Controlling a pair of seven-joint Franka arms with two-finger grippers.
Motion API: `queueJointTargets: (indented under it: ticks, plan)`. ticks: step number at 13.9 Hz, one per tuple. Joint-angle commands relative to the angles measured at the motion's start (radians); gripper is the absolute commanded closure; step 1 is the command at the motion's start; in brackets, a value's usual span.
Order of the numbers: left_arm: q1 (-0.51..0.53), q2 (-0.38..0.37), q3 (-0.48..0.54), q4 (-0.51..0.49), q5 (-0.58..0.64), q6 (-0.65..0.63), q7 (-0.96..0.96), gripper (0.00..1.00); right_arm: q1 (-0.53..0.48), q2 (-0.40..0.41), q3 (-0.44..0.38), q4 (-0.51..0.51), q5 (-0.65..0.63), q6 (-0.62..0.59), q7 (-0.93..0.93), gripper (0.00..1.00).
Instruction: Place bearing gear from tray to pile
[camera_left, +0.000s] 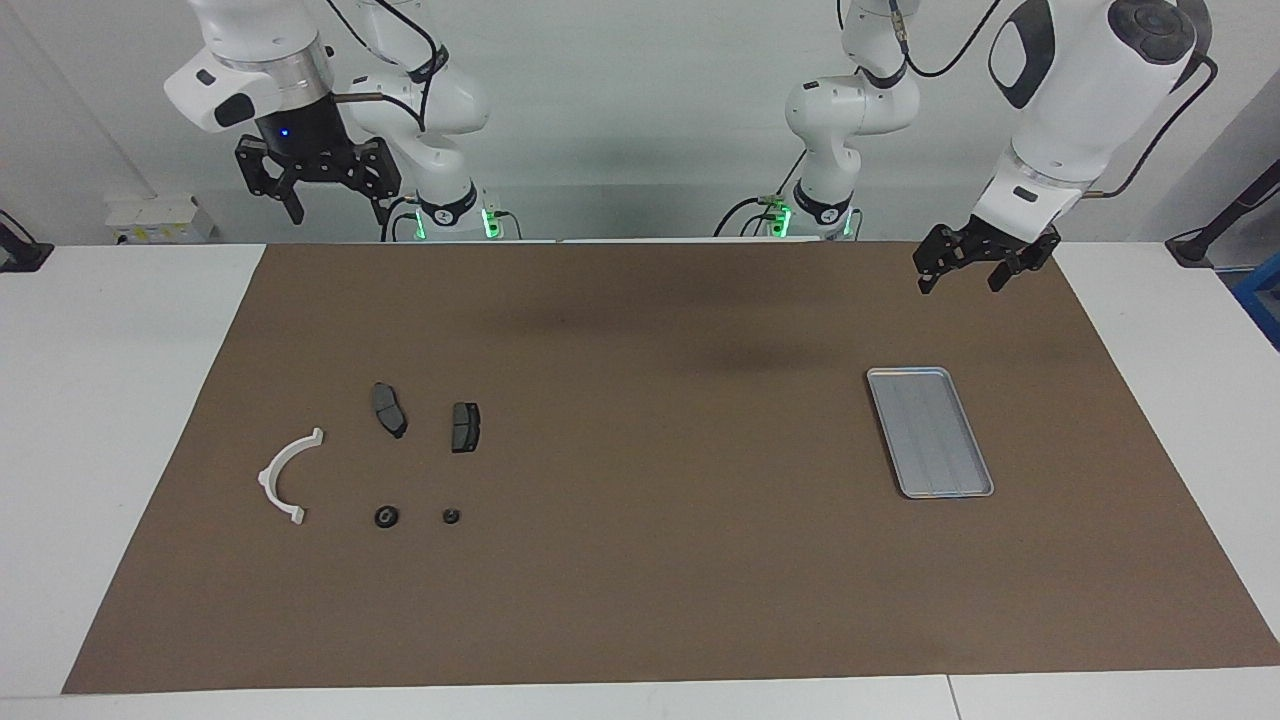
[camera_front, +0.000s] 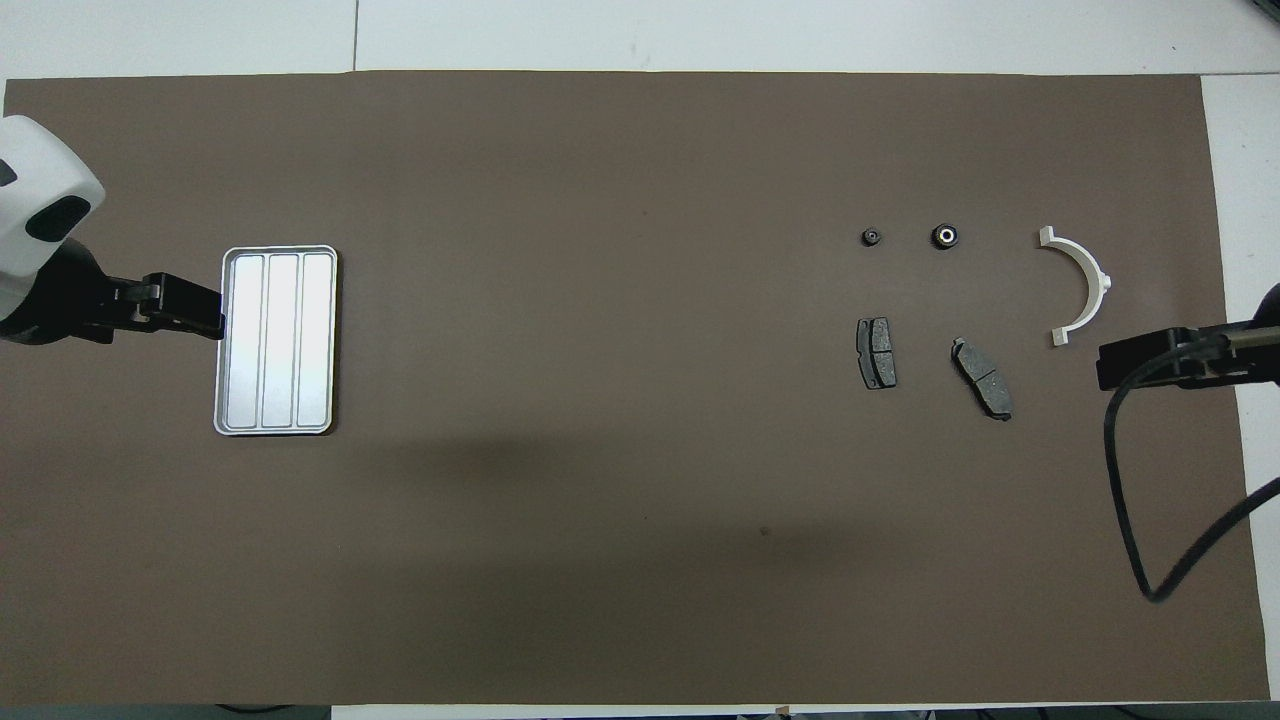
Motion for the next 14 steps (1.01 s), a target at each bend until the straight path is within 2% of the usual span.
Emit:
queueJointTargets:
  ticks: [1, 5, 14]
  plan:
    - [0.006, -0.015, -0.003, -0.016, 0.018, 0.014, 0.000, 0.00, 0.002, -0.007, -0.009, -0.044, 0.019, 0.050, -0.005, 0.00]
    - [0.006, -0.015, -0.003, -0.016, 0.018, 0.014, 0.000, 0.00, -0.006, 0.028, -0.008, -0.052, 0.016, 0.105, 0.000, 0.00]
    - [0.006, -0.015, -0.003, -0.016, 0.018, 0.014, 0.002, 0.00, 0.002, 0.030, -0.002, -0.048, 0.016, 0.095, 0.001, 0.00]
